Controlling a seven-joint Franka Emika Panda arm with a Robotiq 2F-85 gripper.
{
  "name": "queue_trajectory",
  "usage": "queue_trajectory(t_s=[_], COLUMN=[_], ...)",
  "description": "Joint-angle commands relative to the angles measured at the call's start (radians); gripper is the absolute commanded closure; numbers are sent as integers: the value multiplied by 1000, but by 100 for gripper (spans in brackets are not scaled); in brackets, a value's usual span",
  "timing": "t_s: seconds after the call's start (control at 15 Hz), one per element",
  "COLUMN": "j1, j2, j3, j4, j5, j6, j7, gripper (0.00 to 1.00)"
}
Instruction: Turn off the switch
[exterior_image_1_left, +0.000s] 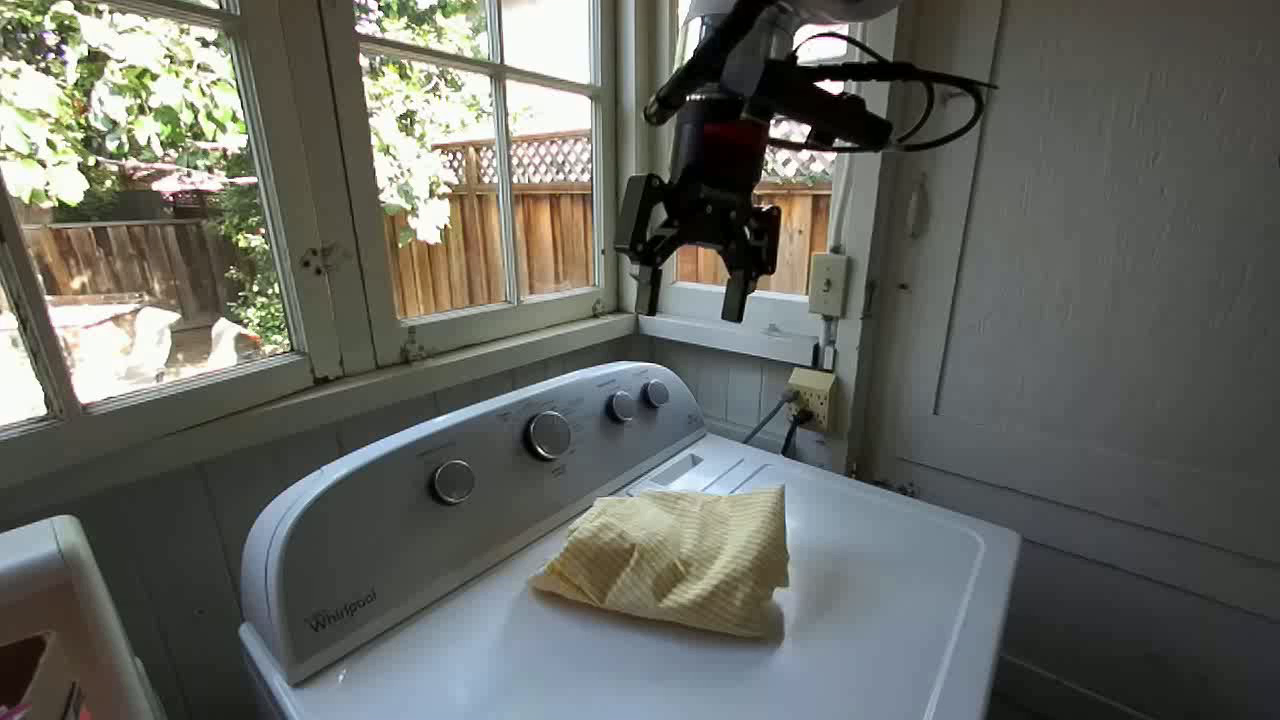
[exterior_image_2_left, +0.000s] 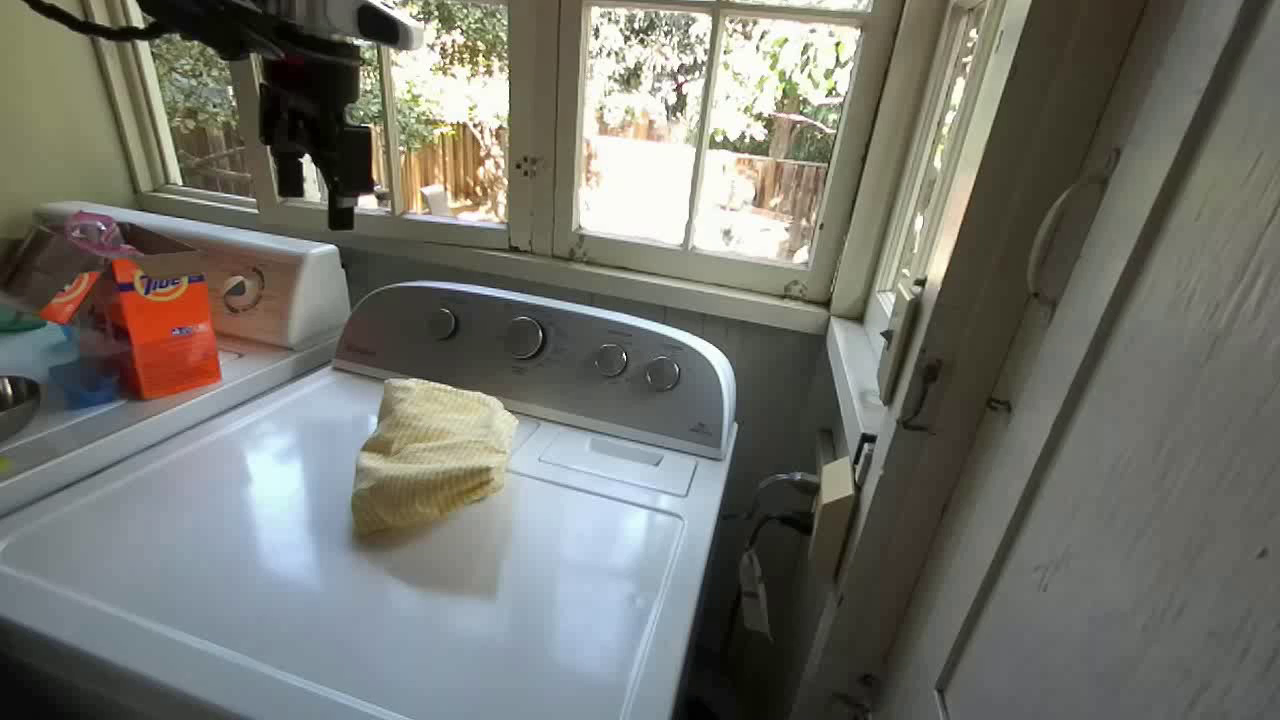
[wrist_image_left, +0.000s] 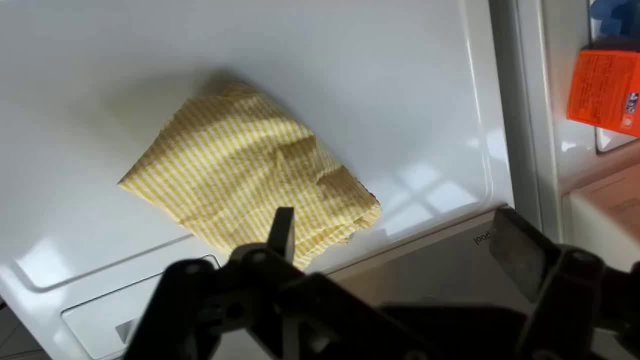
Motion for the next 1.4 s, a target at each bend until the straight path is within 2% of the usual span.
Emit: queue_trajectory(t_s=[0.0, 0.47, 0.67, 1.0, 1.33], j1=[4, 4, -10, -38, -76], j2=[1, 1, 22, 84, 163], j3=[-3, -3, 11, 49, 57], j4=[2, 2, 22, 80, 164], j5=[-2, -2, -58, -337, -628], j6=[-2, -2, 53, 164, 148], j7=[2, 2, 28, 73, 227], gripper=[0, 0, 0, 0, 0])
